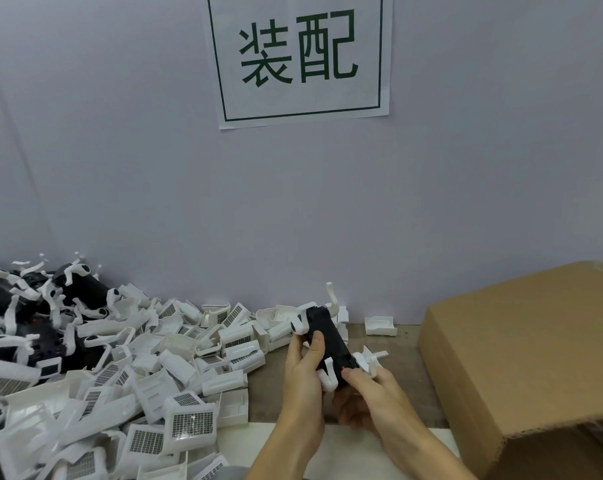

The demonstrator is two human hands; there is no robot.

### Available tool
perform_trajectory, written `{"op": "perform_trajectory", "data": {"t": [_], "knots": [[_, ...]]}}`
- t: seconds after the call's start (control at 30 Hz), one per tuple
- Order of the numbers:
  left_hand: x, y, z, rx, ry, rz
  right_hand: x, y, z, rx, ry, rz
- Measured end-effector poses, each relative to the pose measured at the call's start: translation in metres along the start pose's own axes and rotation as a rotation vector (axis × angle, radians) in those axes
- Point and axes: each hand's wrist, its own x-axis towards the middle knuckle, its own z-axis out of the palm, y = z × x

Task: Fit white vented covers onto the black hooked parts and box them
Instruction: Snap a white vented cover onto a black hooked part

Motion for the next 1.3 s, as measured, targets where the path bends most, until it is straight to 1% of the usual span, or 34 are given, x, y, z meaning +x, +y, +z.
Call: {"op": "perform_trajectory", "data": {"t": [0.07,0.13,0.2,0.27,0.33,0.37,0.43,0.5,0.57,0.63,0.7,0.77,0.83,0.87,0.93,1.0,1.07,1.13,1.2,1.23,1.3], "knots": [[0.0,0.003,-0.001,-0.086,0.038,0.0,-0.003,-0.002,-0.003,-0.001,-0.025,-0.055],[0.004,0.006,-0.004,-0.231,0.099,-0.003,-0.004,-0.003,-0.005,-0.088,0.005,-0.145],[0.009,0.006,-0.007,-0.361,0.195,-0.033,-0.002,-0.001,-0.007,-0.228,0.106,-0.24],[0.016,0.006,-0.011,-0.433,0.348,-0.081,0.001,0.003,-0.01,-0.414,0.269,-0.318],[0.02,0.007,-0.015,-0.556,0.478,-0.12,0.004,0.005,-0.012,-0.696,0.387,-0.355],[0.023,0.007,-0.017,-0.583,0.509,-0.129,0.006,0.008,-0.013,-0.839,0.381,-0.313],[0.027,0.004,-0.021,-0.549,0.537,-0.136,0.009,0.014,-0.014,-1.019,0.279,-0.159],[0.026,0.003,-0.019,-0.461,0.517,-0.145,0.011,0.018,-0.012,-1.089,0.18,-0.042],[0.023,0.003,-0.017,-0.397,0.438,-0.158,0.011,0.019,-0.013,-1.141,0.18,-0.015],[0.02,0.002,-0.016,-0.234,0.389,-0.131,0.01,0.016,-0.016,-1.129,0.274,-0.09],[0.017,0.002,-0.014,-0.141,0.332,-0.12,0.009,0.012,-0.017,-0.994,0.367,-0.21],[0.011,0.005,-0.011,-0.23,0.223,-0.186,0.009,0.01,-0.018,-0.855,0.423,-0.277],[0.008,0.008,-0.009,-0.371,0.092,-0.275,0.011,0.01,-0.021,-0.774,0.457,-0.291],[0.008,0.008,-0.009,-0.409,0.046,-0.285,0.011,0.009,-0.02,-0.752,0.466,-0.284],[0.008,0.008,-0.009,-0.402,0.011,-0.253,0.013,0.008,-0.02,-0.724,0.472,-0.263],[0.008,0.007,-0.01,-0.347,0.057,-0.208,0.015,0.01,-0.022,-0.672,0.496,-0.253],[0.01,0.005,-0.012,-0.187,0.176,-0.159,0.017,0.01,-0.024,-0.623,0.595,-0.29],[0.009,0.004,-0.012,0.079,0.265,-0.101,0.015,0.006,-0.025,-0.579,0.719,-0.392],[0.003,0.004,-0.008,0.323,0.227,-0.069,0.011,0.001,-0.022,-0.538,0.787,-0.513],[0.0,0.004,-0.005,0.385,0.18,-0.065,0.009,-0.001,-0.02,-0.538,0.792,-0.568],[-0.003,0.003,0.001,0.418,0.071,-0.073,0.006,-0.003,-0.016,-0.584,0.763,-0.669]]}}
